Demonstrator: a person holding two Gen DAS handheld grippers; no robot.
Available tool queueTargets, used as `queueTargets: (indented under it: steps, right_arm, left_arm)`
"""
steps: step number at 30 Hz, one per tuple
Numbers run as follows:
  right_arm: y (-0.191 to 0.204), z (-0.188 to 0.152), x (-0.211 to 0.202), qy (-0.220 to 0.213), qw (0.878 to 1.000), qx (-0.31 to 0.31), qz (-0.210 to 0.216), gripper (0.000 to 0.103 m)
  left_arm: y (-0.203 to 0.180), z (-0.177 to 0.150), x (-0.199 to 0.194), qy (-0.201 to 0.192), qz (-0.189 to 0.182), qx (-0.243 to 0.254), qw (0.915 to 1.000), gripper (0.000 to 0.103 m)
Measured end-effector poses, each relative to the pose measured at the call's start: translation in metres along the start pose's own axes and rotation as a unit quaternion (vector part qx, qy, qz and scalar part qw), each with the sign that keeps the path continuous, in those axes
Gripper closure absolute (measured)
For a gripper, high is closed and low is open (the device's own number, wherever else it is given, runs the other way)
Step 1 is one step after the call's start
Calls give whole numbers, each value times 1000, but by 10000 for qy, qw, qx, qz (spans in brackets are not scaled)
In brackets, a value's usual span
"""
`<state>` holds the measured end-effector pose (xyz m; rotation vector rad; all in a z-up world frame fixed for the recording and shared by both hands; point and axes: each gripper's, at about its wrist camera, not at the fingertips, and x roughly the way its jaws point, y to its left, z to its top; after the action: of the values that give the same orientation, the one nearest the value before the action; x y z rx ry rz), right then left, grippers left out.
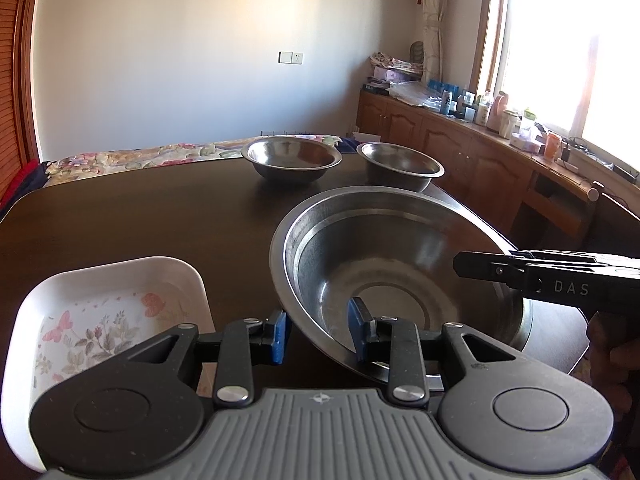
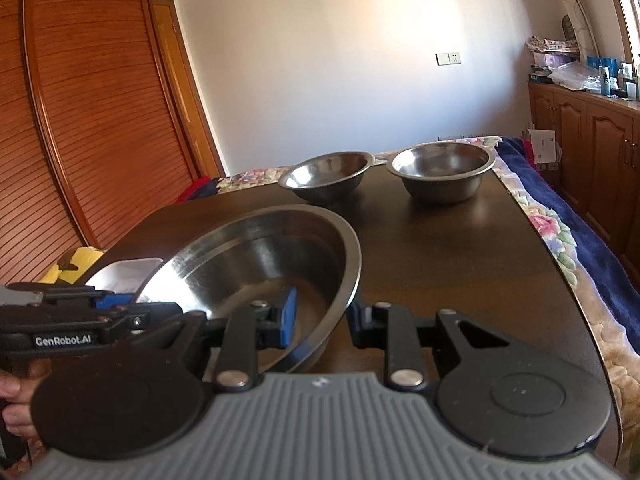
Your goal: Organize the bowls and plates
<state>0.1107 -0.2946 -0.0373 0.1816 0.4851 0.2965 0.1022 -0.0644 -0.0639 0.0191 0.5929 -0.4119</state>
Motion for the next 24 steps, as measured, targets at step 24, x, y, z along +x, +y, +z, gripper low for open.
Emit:
queueTargets:
  steps: [24]
  right_arm:
    - [0,-4,2,74,10000,9,1,74]
  left_arm:
    - [-1,-4,0,13,-14,12,10000,67]
